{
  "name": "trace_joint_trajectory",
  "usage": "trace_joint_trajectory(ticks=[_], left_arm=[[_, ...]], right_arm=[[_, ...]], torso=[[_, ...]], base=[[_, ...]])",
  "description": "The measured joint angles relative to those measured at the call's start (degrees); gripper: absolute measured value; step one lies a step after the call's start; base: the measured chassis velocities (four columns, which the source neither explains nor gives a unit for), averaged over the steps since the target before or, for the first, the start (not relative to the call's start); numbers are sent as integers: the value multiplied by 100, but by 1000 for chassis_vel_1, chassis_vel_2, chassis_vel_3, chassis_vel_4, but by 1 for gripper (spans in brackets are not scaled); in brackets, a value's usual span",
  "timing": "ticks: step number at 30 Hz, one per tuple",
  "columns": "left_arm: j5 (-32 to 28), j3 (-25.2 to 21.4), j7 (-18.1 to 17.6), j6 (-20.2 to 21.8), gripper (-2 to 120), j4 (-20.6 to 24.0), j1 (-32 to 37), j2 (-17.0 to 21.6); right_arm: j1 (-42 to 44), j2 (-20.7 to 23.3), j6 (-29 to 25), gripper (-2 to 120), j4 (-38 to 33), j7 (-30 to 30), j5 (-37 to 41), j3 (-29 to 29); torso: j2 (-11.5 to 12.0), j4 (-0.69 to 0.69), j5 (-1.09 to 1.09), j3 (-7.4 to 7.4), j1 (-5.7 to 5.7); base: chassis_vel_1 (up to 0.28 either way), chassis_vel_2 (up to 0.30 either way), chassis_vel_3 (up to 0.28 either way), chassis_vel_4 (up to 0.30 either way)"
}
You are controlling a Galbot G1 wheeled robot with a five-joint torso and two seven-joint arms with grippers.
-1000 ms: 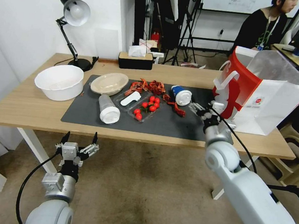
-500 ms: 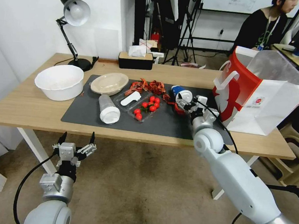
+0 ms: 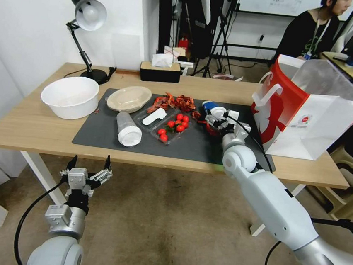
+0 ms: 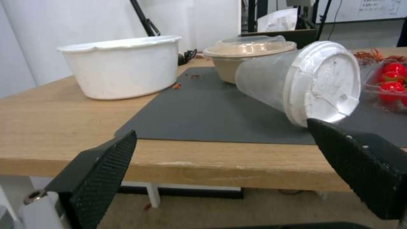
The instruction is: Pick up the trash from the table and place it into the takeout bag.
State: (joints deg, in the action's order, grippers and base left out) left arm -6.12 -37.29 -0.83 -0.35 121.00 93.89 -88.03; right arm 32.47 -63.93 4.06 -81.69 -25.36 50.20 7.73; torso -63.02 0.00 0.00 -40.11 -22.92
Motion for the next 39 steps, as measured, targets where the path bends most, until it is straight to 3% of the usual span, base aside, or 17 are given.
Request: trace_joint_trajectory(ticks=[3, 6, 13, 18, 25, 28, 31, 36, 39], left_arm=[[-1, 0, -1, -9, 100, -19, -6, 4], [-3, 0, -3, -26, 100, -51, -11, 9], [-3, 8, -5, -35, 100, -65, -10, 7], [-3, 10, -5, -36, 100, -66, -12, 6], [-3, 10, -6, -36, 100, -66, -7, 6], [9, 22, -6, -36, 100, -59, -5, 2], [25, 40, -6, -36, 100, -58, -4, -2], [60, 70, -6, -35, 100, -56, 1, -17], [96, 103, -4, -35, 100, -40, 10, -35]], right_arm=[[-15, -17, 17, 99, 37, -10, 0, 16], [-22, -51, 28, 85, 73, -25, -12, 21], [-2, -57, 24, 68, 66, -24, -30, 17], [26, -50, 18, 67, 7, -20, -33, -4], [189, 62, -143, 67, -596, 183, -35, -230], [394, 297, -428, 67, -1424, 771, -42, -705], [483, 453, -623, 67, -1807, 1156, -17, -1176], [505, 743, -749, 67, -2173, 1308, 53, -1759], [505, 1131, -585, 67, -2385, 1102, -56, -2351]], torso=[[0, 0, -1, 0, 0], [0, 0, 0, 0, 0], [-1, -1, 0, 1, 1], [-1, 0, 1, 1, 1], [-1, 0, 1, 0, 1], [-1, 0, 1, 1, 1], [-1, 0, 0, 1, 1], [-1, 0, 1, 1, 1], [-1, 0, 0, 1, 1]], base=[[0, 0, 0, 0], [0, 0, 0, 0], [0, 0, 0, 0], [0, 0, 0, 0], [0, 0, 0, 0], [0, 0, 0, 0], [0, 0, 0, 0], [0, 0, 0, 0], [0, 0, 0, 0]])
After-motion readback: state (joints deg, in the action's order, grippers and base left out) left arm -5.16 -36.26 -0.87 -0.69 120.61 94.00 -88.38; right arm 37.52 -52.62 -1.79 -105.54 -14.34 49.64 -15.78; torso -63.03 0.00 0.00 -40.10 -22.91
